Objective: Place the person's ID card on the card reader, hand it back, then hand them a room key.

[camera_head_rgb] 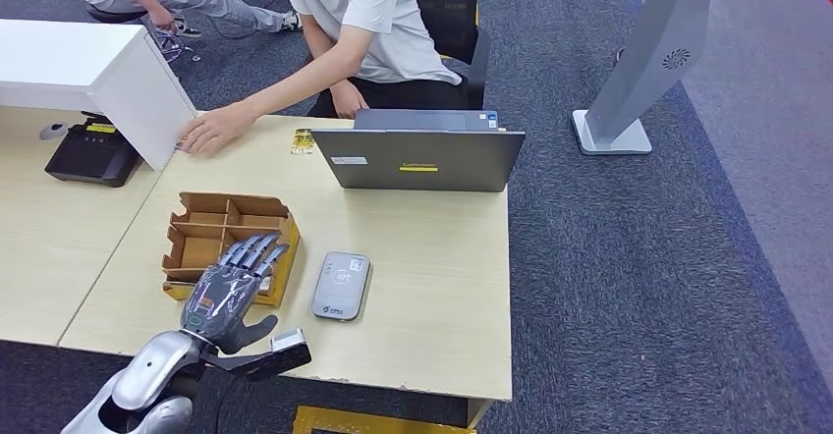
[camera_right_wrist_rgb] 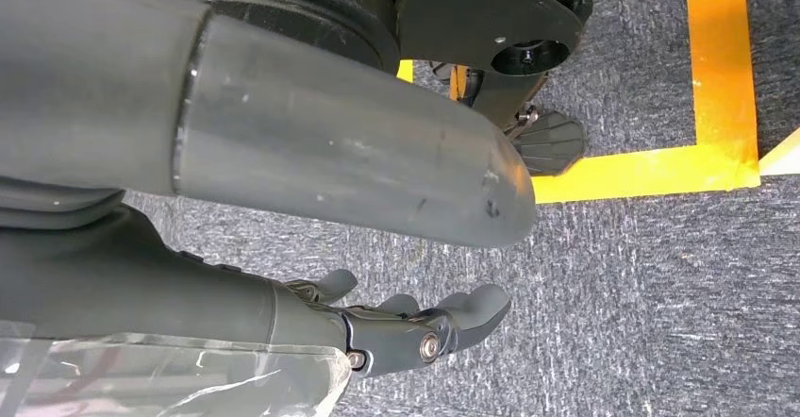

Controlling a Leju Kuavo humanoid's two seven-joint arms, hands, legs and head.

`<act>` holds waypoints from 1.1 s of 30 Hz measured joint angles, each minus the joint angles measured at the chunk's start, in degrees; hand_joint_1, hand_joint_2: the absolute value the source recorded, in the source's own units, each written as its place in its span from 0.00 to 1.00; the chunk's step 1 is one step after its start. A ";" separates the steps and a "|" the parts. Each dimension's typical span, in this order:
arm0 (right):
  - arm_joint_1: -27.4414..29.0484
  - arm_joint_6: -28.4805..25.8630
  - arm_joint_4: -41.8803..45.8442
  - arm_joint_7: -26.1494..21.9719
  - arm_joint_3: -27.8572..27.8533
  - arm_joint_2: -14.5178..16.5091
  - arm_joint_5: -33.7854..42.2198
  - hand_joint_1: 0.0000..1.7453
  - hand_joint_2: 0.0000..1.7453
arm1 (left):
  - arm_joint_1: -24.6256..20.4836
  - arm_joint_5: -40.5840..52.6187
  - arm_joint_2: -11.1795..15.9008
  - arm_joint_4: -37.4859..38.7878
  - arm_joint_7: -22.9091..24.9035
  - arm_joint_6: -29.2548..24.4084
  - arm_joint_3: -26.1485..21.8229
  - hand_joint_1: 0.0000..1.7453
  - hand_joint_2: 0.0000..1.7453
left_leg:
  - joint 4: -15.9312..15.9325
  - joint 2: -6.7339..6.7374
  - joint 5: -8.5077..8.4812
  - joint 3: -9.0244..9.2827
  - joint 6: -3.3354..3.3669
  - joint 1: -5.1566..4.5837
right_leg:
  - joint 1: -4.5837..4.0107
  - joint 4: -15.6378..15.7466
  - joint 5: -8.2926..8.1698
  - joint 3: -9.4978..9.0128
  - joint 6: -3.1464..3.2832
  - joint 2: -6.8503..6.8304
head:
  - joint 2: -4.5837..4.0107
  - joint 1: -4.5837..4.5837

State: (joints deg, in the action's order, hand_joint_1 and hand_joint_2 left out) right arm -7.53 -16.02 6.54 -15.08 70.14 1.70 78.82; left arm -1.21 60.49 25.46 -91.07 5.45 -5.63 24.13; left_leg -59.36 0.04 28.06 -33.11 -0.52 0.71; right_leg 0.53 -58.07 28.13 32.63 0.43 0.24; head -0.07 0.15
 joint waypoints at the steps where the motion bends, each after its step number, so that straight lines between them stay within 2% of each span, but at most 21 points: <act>1: -0.05 0.01 0.00 0.09 0.09 0.00 -0.01 0.00 0.00 | 0.01 -0.09 -0.10 0.39 0.01 0.01 -0.27 0.00 1.00 | 0.00 0.00 0.00 0.00 0.00 0.00 | 0.00 0.00 0.00 0.00 0.00 0.00 | 0.00 0.00; 19: -0.17 0.27 0.00 0.47 1.38 0.00 0.38 0.00 0.00 | 0.83 -1.73 -1.02 3.35 0.03 -0.01 -5.01 0.00 1.00 | 0.00 0.00 0.00 0.00 0.00 0.00 | 0.00 0.00 0.00 0.00 0.00 0.00 | 0.00 0.00; 33: -0.19 0.33 0.00 1.26 2.34 0.00 0.99 0.00 0.00 | 0.71 1.45 -1.84 3.67 2.30 -0.78 -7.83 0.00 1.00 | 0.00 0.00 0.00 0.00 0.00 0.00 | 0.00 0.00 0.00 0.01 0.00 0.00 | 0.00 0.00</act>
State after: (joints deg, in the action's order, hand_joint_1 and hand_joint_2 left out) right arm -7.71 -15.69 6.54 -13.81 72.48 1.70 79.82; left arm -0.50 61.94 23.62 -87.39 7.75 -6.41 16.30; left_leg -59.36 0.04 28.05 -33.10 -0.52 0.71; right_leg 0.53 -58.07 28.13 32.63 0.43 0.23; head -0.07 0.15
